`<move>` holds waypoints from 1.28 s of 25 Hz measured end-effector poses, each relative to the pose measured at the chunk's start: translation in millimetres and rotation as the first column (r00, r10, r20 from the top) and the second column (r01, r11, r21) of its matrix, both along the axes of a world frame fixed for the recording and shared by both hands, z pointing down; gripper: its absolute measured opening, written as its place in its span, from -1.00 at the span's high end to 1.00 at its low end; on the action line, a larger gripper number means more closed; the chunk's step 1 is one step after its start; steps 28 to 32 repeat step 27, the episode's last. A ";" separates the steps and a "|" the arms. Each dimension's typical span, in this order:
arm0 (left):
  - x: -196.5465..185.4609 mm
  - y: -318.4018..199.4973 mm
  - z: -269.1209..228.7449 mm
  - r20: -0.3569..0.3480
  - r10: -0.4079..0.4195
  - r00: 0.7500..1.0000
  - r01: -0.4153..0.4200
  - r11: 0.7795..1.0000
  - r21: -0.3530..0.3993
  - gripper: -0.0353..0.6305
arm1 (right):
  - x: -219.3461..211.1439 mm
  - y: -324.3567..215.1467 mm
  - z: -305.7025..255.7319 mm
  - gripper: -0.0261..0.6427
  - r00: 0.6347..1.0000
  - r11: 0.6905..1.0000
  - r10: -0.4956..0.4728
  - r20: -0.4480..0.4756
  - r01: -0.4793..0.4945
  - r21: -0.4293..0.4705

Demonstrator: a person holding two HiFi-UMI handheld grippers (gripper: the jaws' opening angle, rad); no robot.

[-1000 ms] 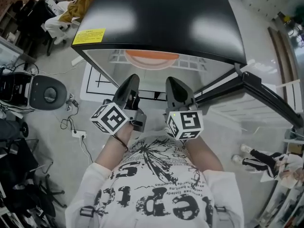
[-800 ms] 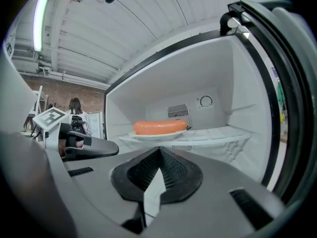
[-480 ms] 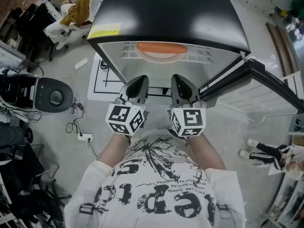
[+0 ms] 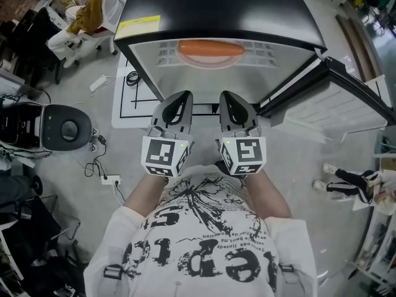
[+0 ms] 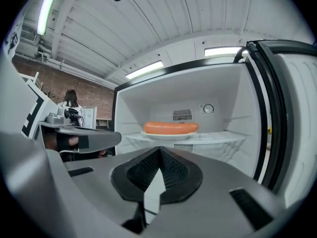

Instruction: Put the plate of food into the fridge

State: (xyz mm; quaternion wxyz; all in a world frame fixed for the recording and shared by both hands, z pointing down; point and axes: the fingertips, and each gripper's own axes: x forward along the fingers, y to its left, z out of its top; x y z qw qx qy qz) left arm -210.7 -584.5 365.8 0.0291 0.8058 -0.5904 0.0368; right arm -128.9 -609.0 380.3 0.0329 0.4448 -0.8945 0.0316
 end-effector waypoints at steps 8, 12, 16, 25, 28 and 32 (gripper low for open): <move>-5.7 -2.6 -4.3 -0.114 0.041 0.993 -0.042 0.999 -0.004 0.87 | -1.2 3.3 -8.6 0.92 0.999 0.998 0.035 -0.020 -0.034 0.044; -6.4 -0.7 -1.4 -0.144 0.059 0.988 -0.061 0.998 -0.011 0.87 | -2.0 5.1 -9.8 0.92 0.999 0.998 0.047 -0.021 -0.046 0.044; -5.0 0.0 1.6 -0.113 0.054 0.992 -0.056 0.998 -0.013 0.87 | -2.4 6.2 -11.1 0.92 0.998 0.997 0.052 -0.021 -0.051 0.050; 3.8 2.8 4.1 -0.127 0.093 0.988 -0.095 0.995 -0.010 0.87 | -0.3 7.6 -12.1 0.92 0.996 0.994 0.072 -0.052 -0.067 0.085; 6.8 2.4 7.4 -0.131 0.103 0.986 -0.106 0.994 -0.016 0.87 | 2.1 6.7 -10.7 0.92 0.995 0.994 0.078 -0.057 -0.073 0.084; 6.8 2.4 7.4 -0.131 0.103 0.986 -0.106 0.994 -0.016 0.87 | 2.1 6.7 -10.7 0.92 0.995 0.994 0.078 -0.057 -0.073 0.084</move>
